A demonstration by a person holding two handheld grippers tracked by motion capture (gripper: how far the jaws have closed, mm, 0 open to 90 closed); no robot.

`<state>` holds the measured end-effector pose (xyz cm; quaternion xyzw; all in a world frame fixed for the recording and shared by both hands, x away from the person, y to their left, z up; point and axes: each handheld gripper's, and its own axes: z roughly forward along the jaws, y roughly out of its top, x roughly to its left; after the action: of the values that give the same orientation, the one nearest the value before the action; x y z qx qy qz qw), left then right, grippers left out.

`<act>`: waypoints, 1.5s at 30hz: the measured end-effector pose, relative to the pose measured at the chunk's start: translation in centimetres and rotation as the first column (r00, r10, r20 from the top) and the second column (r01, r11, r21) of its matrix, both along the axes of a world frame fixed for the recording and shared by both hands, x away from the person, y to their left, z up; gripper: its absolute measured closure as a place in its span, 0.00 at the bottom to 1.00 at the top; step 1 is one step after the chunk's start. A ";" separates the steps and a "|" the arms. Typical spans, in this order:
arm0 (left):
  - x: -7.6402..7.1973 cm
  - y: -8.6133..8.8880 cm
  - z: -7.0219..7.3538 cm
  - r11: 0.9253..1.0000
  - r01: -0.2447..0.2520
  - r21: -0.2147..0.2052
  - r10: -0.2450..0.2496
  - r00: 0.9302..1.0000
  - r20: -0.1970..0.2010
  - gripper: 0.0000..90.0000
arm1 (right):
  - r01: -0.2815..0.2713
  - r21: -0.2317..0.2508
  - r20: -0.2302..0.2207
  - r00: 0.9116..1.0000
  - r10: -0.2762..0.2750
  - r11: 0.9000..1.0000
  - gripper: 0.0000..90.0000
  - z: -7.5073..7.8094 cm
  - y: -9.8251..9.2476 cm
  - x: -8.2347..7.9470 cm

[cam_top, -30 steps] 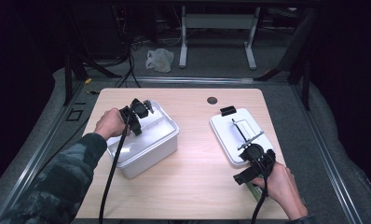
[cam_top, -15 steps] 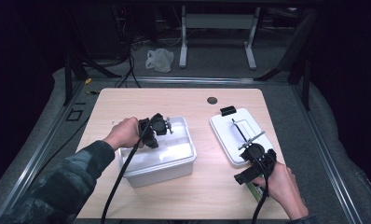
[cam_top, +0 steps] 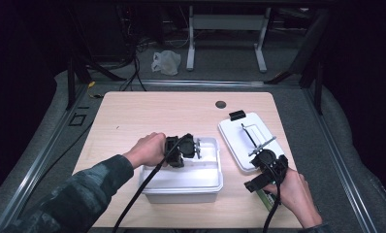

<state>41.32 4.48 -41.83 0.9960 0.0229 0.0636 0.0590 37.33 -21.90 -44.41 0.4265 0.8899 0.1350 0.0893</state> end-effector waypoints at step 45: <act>-1.1 -2.5 3.2 0.994 0.007 -0.105 -0.008 1.000 -0.001 0.99 | 0.062 0.008 -0.001 0.998 -0.062 0.998 0.00 0.3 -2.2 0.0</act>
<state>40.24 2.02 -38.65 0.9916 0.0225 0.0613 0.1115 37.33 -24.06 -44.11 0.4545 0.8756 0.1357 0.0913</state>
